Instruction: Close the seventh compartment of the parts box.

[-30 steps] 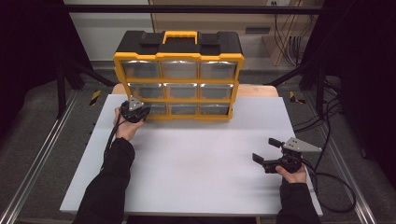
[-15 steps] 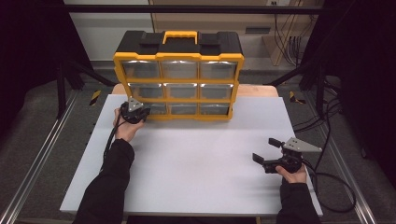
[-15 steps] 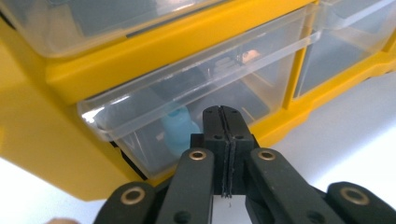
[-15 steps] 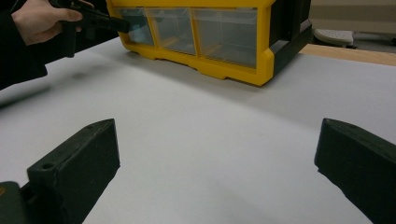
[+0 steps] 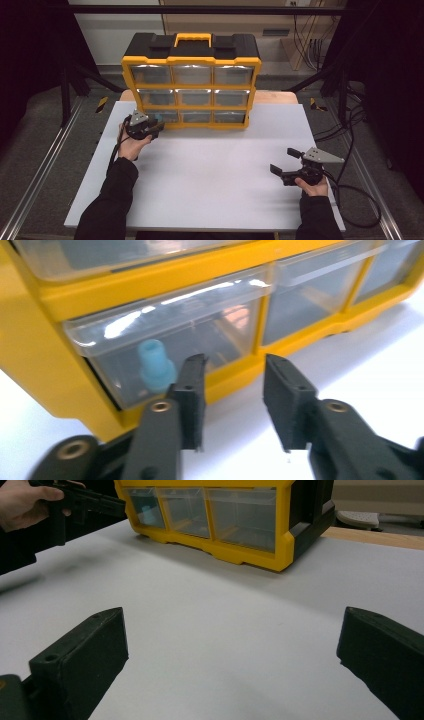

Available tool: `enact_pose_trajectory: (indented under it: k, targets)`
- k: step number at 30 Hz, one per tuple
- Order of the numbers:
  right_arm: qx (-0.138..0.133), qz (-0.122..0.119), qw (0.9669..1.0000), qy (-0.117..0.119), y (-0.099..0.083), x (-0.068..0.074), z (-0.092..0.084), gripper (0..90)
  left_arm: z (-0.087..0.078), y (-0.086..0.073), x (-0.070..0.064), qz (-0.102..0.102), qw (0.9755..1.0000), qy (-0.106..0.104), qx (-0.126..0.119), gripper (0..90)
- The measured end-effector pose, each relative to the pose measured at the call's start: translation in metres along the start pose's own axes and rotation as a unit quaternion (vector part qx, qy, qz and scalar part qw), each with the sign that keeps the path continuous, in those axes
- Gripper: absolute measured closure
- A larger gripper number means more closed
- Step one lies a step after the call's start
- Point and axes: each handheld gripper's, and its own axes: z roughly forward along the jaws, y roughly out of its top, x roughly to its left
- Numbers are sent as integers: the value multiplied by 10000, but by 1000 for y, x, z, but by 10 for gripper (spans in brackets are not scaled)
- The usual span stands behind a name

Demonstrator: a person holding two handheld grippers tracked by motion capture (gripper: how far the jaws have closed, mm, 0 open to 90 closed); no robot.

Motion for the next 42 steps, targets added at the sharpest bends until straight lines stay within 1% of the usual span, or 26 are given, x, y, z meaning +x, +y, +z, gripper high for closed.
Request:
enact_pose_trajectory:
  k: [5, 8, 11, 13, 14, 16, 18, 20, 27, 28, 32, 34, 38, 41, 42]
  targets:
    - [4, -23, 10000, 0, 0, 0, 0, 6, -10, -1, -4, -111, 9998, -134, -103, 438]
    - [9, -3, 10000, 5, 0, 0, 0, 6, -16, -2, -7, -168, 9994, -279, -150, 369]
    - [10, -2, 10000, 1, 0, 0, 0, 6, -20, -2, -11, -143, 9991, -376, -169, 308]
    - [6, -1, 10000, -5, 0, 0, 0, 6, -24, -2, -13, -67, 9991, -372, -200, 241]
    - [4, -1, 10000, 0, 0, 0, 0, 6, -25, -2, -14, -69, 9990, -404, -203, 218]
    - [1, 2, 10000, -2, 0, 0, 0, 6, -27, -3, -16, -74, 9983, -536, -205, 175]
    - [-7, -7, 10000, 0, 0, 0, 0, 6, -30, -5, -18, -30, 9981, -582, -221, 150]
    - [-9, -8, 10000, -1, 0, 0, 0, 6, -32, -7, -20, -74, 9975, -664, -229, 109]
    - [-21, -38, 10000, 0, 0, 0, 0, 6, -44, -16, -24, -152, 9961, -808, -319, 44]
    - [-15, -20, 10000, 7, 0, 0, 0, 6, -46, -18, -24, -200, 9958, -828, -328, 37]
    - [-17, -21, 10000, 13, 0, 0, 0, 6, -51, -26, -25, -198, 9954, -881, -319, 26]
    - [-12, -13, 10000, 12, 0, 0, 0, 6, -54, -30, -24, -232, 9951, -906, -317, 21]
    - [-10, -7, 10000, 16, 0, 0, 0, 6, -59, -38, -23, -156, 9953, -904, -310, 13]
    - [4, 12, 10000, 18, 0, 0, -1, 6, -63, -45, -22, -169, 9951, -904, -370, 13]
    - [-1, 6, 10000, 20, 0, 0, 0, 6, -64, -48, -21, -136, 9952, -901, -358, 13]
